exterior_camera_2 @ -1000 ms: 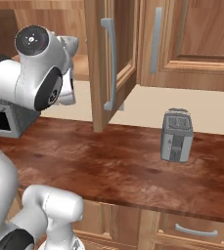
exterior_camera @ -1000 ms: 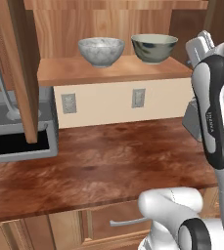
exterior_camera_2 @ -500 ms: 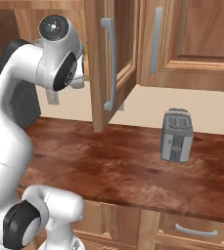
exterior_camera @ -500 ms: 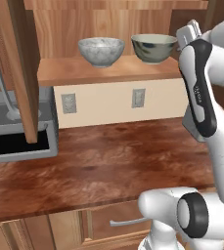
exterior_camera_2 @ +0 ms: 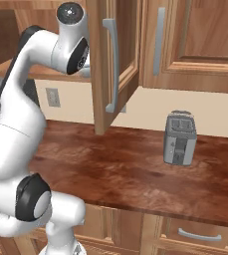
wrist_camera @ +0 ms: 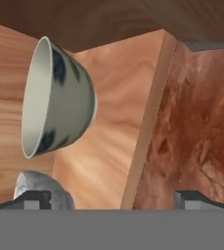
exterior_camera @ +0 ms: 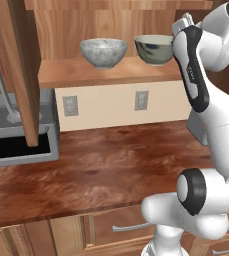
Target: Pick up the bowls from the cabinet and place each bowl in front of a stool on the dining counter.
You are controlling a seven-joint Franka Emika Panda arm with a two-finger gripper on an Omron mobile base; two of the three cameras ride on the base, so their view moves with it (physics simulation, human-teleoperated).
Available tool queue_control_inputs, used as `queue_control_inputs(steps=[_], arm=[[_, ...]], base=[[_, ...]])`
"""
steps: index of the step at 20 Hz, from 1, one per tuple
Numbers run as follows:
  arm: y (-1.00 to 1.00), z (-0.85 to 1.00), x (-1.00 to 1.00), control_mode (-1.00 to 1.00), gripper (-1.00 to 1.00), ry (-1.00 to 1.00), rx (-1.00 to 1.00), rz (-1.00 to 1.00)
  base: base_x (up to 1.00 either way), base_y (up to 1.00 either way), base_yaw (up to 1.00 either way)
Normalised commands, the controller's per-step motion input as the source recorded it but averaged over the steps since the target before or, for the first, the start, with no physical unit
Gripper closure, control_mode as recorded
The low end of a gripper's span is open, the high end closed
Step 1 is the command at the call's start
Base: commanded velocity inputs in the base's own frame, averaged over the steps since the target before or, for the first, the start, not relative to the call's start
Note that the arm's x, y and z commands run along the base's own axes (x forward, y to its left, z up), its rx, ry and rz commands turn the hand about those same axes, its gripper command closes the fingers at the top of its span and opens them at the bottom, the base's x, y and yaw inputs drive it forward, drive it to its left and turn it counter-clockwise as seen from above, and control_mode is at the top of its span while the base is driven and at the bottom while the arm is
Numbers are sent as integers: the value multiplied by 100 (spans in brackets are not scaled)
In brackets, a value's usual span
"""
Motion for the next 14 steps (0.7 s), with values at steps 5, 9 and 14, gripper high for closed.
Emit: queue_control_inputs(steps=[5, 9, 14], arm=[[-24, 0, 54, -100, -100, 1, 4, 0], [-16, 0, 52, -100, -100, 0, 2, 0], [-3, 0, 66, -100, -100, 0, 0, 0]], base=[[0, 0, 0], [0, 0, 0], [0, 0, 0]])
